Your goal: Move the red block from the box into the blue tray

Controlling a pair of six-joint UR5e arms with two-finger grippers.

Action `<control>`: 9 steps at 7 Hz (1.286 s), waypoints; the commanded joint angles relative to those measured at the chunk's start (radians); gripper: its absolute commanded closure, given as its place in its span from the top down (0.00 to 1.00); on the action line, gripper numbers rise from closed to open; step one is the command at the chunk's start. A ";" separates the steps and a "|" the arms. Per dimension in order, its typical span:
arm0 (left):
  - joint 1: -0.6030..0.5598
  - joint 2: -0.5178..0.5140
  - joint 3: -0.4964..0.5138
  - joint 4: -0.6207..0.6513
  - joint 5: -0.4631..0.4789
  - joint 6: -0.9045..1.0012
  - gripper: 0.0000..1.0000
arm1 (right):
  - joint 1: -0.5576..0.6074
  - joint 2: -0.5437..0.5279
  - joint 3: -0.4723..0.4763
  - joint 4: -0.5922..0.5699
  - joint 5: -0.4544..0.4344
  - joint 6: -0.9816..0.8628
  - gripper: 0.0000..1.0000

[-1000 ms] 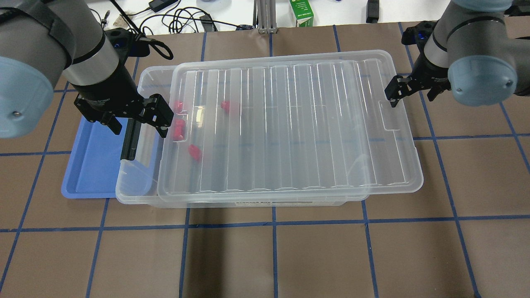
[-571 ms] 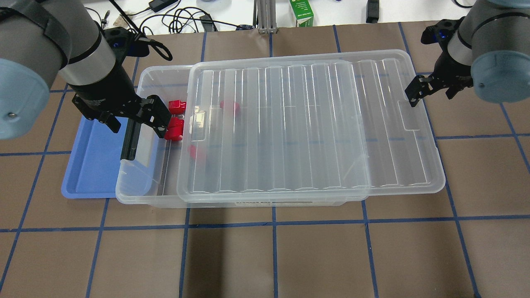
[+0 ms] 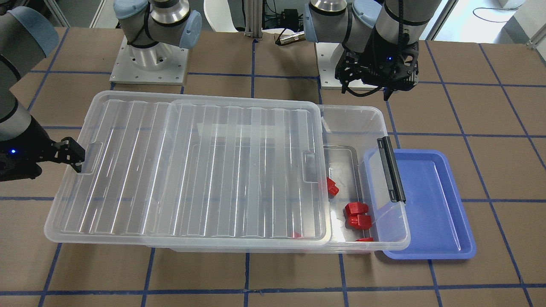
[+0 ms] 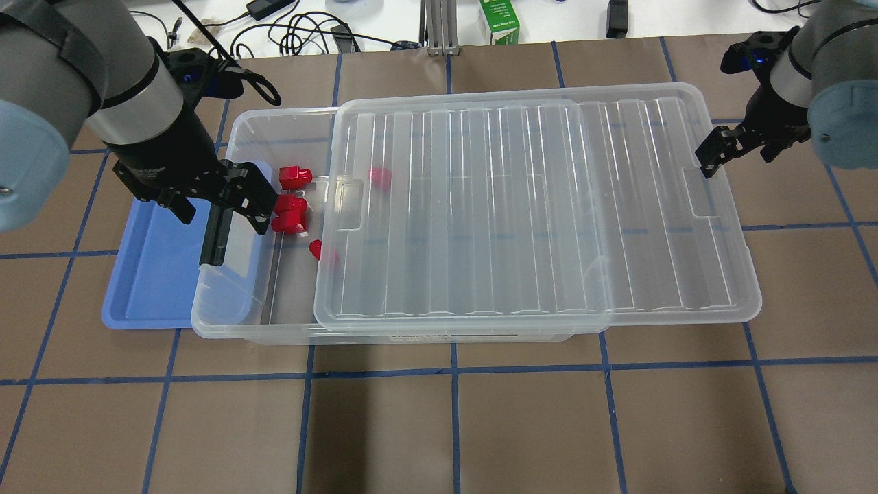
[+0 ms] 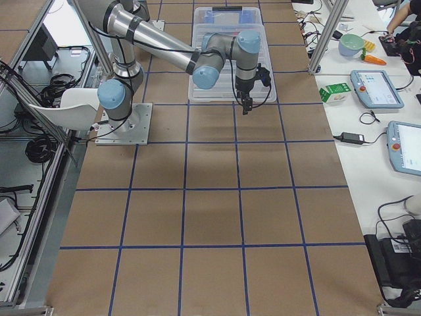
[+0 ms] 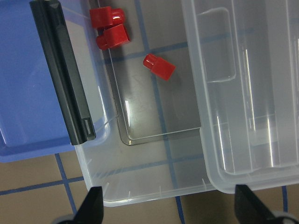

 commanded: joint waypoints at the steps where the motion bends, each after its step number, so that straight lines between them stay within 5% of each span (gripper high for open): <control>1: 0.056 0.012 0.008 -0.003 0.006 -0.001 1.00 | -0.035 0.000 0.000 -0.001 0.001 -0.040 1.00; 9: 0.015 -0.097 0.007 0.081 -0.002 -0.108 1.00 | -0.104 -0.025 0.000 0.017 -0.001 -0.051 1.00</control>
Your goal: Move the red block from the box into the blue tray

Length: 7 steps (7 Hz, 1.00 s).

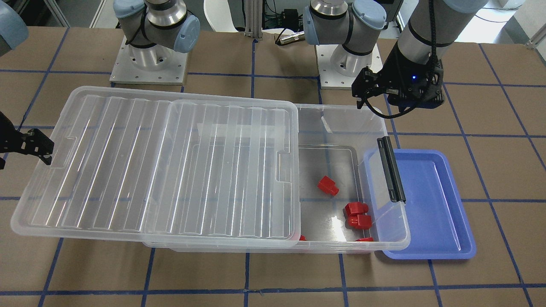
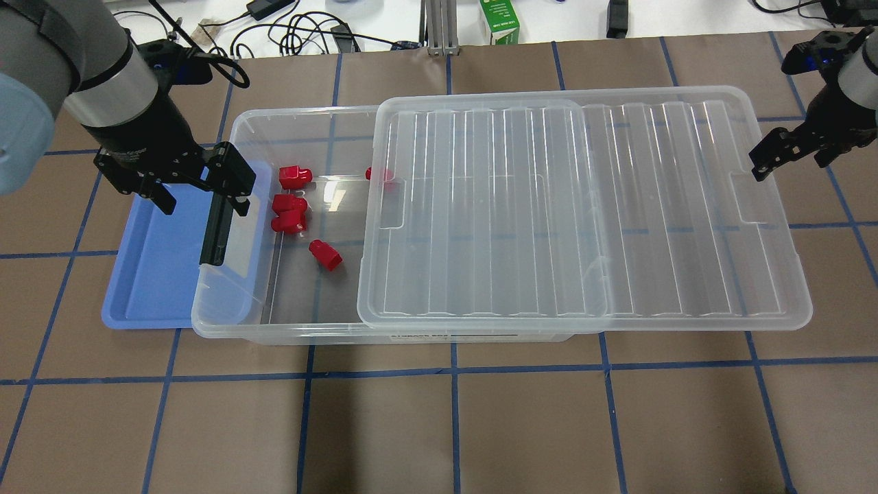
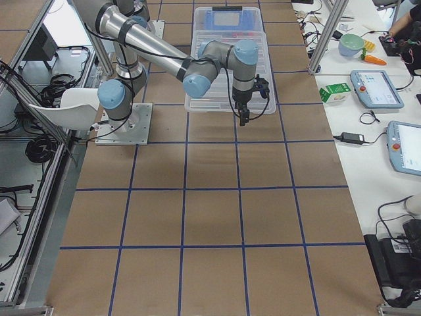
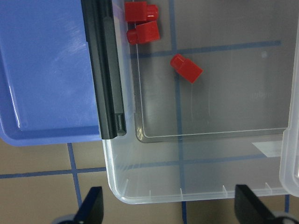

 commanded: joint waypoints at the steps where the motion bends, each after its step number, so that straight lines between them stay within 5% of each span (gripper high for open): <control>1: -0.041 -0.067 -0.004 0.051 0.004 -0.160 1.00 | 0.000 -0.006 -0.009 0.003 0.000 0.001 1.00; 4: -0.042 -0.145 -0.008 0.148 0.002 -0.210 1.00 | 0.002 -0.083 -0.165 0.252 0.011 0.015 1.00; 7: -0.042 -0.209 -0.083 0.285 -0.021 -0.489 1.00 | 0.002 -0.175 -0.254 0.464 -0.013 0.018 1.00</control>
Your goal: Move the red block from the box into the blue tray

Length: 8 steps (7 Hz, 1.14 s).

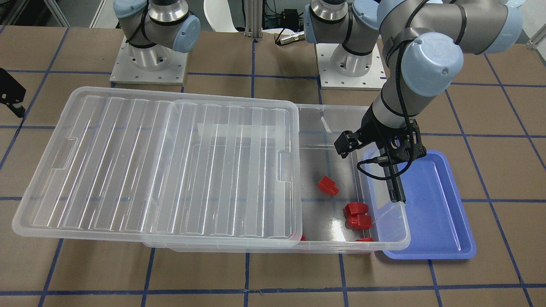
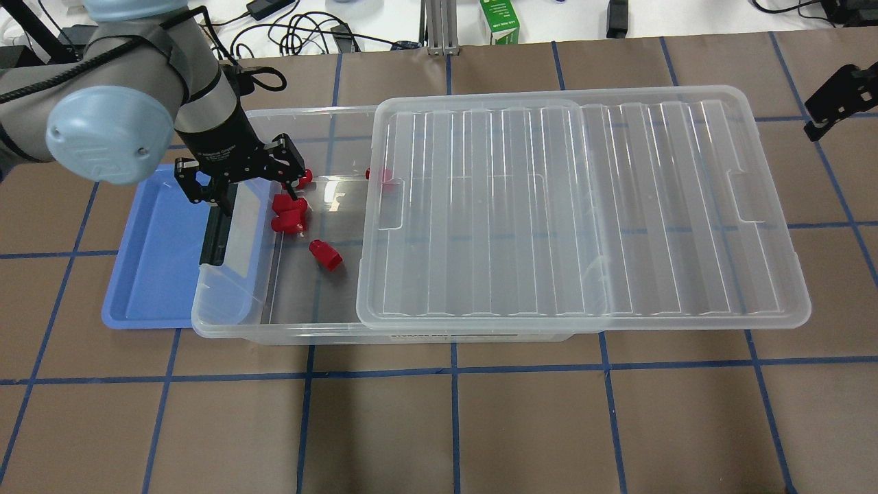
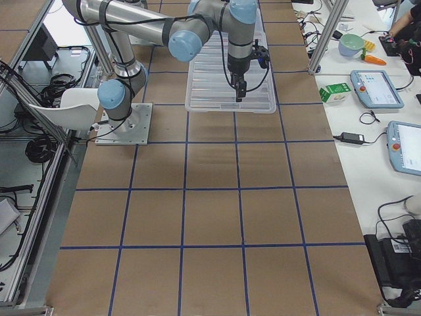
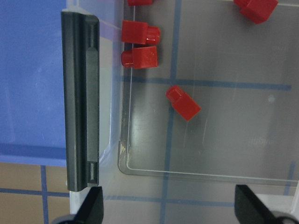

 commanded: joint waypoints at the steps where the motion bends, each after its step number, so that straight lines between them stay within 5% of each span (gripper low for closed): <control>1: 0.000 -0.040 -0.096 0.161 -0.007 -0.128 1.00 | 0.002 -0.039 -0.025 0.078 -0.011 0.018 1.00; 5: -0.003 -0.097 -0.155 0.220 -0.012 -0.255 1.00 | 0.202 -0.031 -0.042 0.067 0.019 0.314 1.00; 8: -0.005 -0.140 -0.155 0.249 -0.012 -0.262 1.00 | 0.243 -0.030 -0.037 0.067 0.028 0.396 1.00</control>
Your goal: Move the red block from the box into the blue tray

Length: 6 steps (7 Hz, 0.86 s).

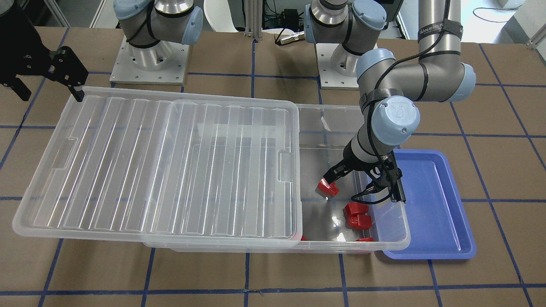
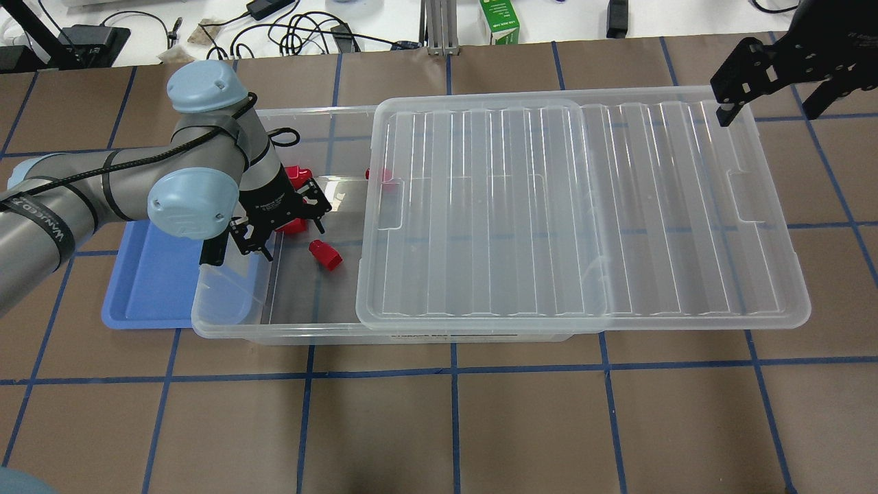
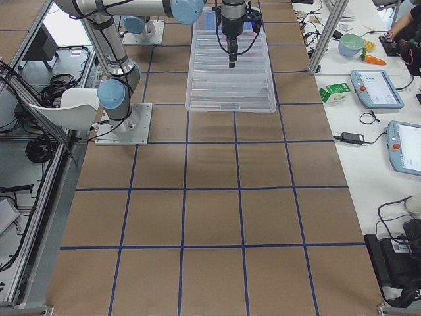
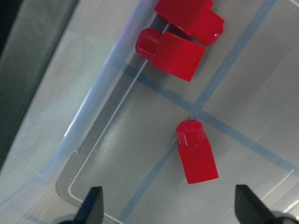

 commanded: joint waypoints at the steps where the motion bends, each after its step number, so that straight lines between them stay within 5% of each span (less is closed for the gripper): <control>1: -0.001 -0.032 -0.001 0.044 -0.002 -0.040 1.00 | 0.010 0.000 0.003 0.000 0.002 0.029 1.00; 6: -0.013 -0.103 -0.002 0.116 -0.054 -0.103 1.00 | 0.101 0.024 0.003 -0.012 0.007 0.107 1.00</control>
